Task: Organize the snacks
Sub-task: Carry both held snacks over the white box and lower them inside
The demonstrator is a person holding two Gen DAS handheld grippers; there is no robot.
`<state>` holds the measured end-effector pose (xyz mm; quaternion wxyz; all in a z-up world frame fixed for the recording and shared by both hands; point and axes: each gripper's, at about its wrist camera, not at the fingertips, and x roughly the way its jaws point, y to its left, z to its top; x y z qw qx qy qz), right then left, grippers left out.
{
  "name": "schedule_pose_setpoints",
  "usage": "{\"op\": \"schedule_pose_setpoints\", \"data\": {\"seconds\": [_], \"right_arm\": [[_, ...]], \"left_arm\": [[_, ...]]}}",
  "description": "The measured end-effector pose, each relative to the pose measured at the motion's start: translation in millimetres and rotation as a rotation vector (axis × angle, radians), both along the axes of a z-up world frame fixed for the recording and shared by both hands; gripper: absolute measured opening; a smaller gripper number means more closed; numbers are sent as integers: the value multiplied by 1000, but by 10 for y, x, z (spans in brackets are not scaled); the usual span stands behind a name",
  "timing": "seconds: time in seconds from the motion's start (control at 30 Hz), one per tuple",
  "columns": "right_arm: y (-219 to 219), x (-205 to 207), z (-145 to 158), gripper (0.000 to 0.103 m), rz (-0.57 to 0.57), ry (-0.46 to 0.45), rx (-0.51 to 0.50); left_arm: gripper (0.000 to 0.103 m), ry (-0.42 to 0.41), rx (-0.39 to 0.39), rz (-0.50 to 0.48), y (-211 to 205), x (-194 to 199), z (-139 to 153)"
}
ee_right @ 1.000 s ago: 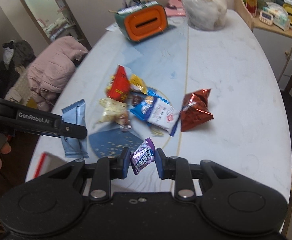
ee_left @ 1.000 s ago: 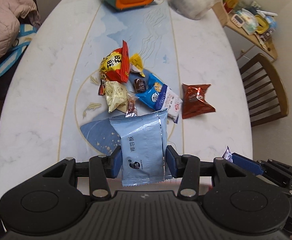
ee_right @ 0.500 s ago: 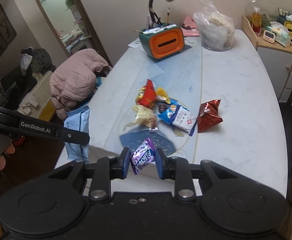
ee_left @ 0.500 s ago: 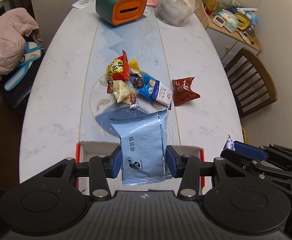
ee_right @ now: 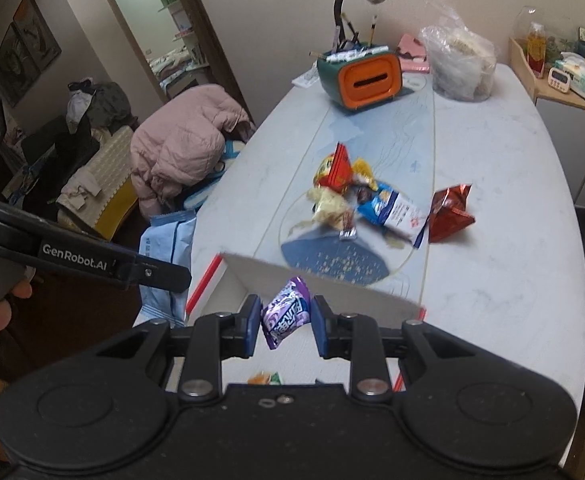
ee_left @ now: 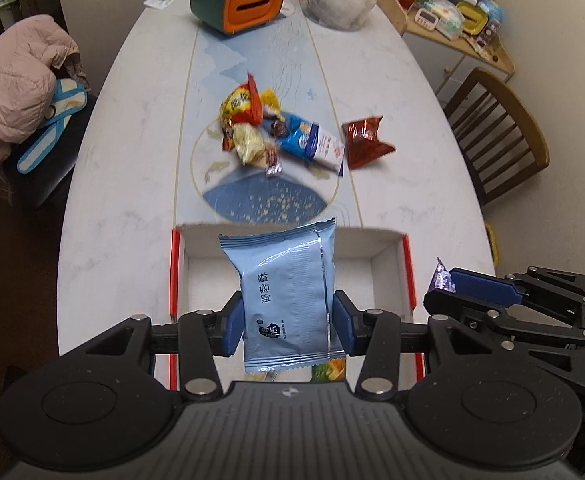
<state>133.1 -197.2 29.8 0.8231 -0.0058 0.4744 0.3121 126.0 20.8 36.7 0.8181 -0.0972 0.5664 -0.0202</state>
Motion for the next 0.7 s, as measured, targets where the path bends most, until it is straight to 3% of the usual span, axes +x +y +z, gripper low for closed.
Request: {"op": "schedule_pose_setpoints", "data": {"seconds": [0.33, 0.7], "right_arm": [[134, -113, -591, 26, 17, 94, -80], [476, -204, -1404, 26, 67, 202, -208]], "left_arm": [[45, 129, 25, -1, -24, -73, -639], [45, 276, 116, 25, 17, 100, -1464]]}}
